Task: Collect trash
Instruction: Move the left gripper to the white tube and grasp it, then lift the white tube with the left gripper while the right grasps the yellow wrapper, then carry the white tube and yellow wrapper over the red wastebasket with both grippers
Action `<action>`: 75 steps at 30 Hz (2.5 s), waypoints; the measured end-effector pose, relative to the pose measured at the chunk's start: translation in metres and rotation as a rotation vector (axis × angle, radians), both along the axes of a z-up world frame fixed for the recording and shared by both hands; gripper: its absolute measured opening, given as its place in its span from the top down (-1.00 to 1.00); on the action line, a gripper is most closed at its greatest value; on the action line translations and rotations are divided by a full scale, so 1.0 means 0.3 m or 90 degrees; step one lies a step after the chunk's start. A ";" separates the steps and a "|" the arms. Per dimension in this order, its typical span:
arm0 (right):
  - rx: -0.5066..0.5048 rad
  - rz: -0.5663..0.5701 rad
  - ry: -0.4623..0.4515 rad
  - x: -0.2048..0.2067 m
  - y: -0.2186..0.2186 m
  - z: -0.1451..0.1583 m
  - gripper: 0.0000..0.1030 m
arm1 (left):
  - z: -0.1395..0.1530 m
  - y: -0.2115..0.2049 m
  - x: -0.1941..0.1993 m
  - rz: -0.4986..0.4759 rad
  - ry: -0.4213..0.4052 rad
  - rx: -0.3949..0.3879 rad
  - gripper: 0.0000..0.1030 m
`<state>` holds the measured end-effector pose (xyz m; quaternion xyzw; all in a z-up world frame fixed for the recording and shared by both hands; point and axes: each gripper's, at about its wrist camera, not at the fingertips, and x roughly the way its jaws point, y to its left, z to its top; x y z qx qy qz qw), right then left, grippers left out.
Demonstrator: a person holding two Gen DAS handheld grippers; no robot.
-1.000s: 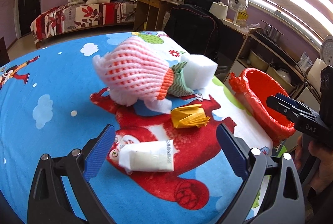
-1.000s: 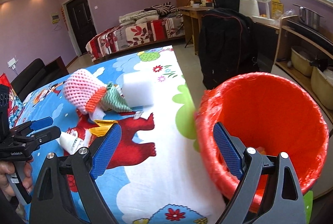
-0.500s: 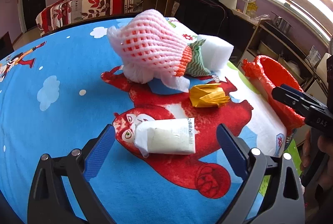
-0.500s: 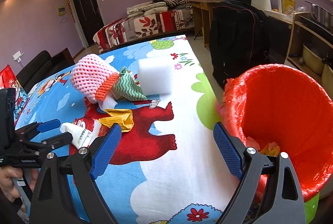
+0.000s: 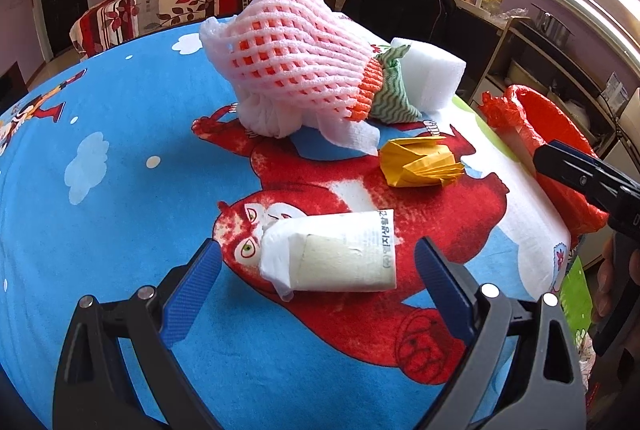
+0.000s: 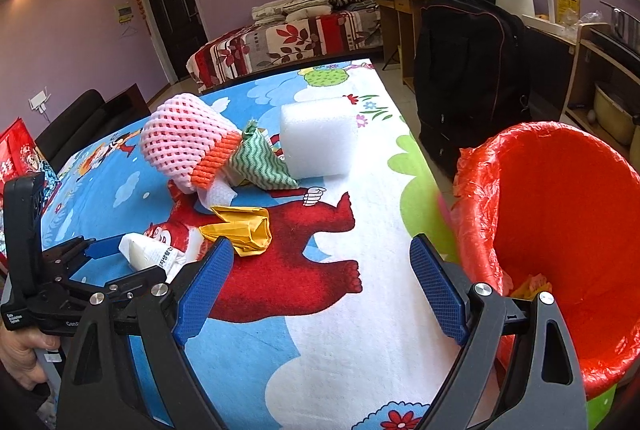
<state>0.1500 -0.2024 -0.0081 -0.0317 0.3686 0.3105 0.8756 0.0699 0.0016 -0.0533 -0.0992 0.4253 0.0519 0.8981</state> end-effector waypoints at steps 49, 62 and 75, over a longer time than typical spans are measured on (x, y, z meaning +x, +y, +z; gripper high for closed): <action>-0.108 0.074 0.062 0.055 0.368 -0.127 -0.11 | 0.100 0.194 -0.015 0.068 -0.027 -0.013 -0.29; -0.073 0.053 0.048 0.036 0.258 -0.058 -0.10 | 0.122 0.144 0.013 0.041 -0.035 -0.010 -0.29; -0.049 -0.026 0.004 0.044 0.051 0.035 -0.10 | 0.184 -0.017 0.103 -0.035 -0.060 0.008 -0.29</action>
